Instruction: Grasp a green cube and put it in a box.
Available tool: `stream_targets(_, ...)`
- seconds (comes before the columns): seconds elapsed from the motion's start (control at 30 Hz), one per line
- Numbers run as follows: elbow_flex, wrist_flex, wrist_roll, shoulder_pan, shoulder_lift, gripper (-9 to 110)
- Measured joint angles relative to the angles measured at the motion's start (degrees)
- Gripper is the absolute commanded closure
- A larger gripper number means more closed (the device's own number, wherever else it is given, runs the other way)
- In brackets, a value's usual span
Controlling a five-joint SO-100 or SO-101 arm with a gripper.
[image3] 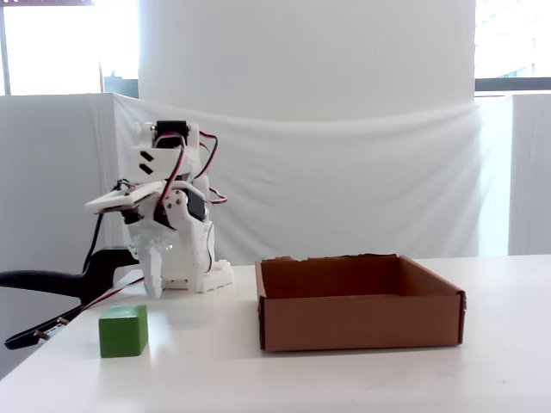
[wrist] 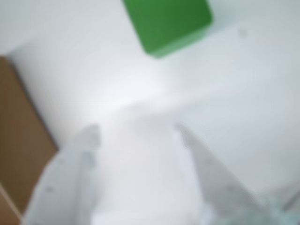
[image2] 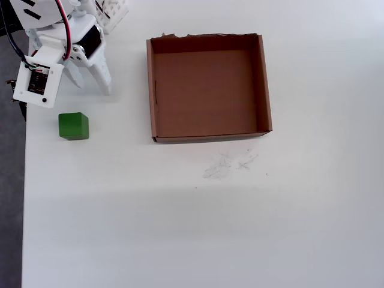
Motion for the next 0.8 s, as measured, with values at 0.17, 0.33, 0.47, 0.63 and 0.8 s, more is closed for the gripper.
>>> stream_targets(0.17, 0.0, 0.0, 0.5, 0.0, 0.0, 80)
stream_targets(0.33, 0.0, 0.0, 0.5, 0.0, 0.0, 80)
stream_targets(0.47, 0.0, 0.0, 0.5, 0.0, 0.0, 80)
stream_targets(0.63, 0.0, 0.0, 0.5, 0.0, 0.0, 80)
stream_targets(0.8, 0.0, 0.0, 0.7, 0.0, 0.0, 80)
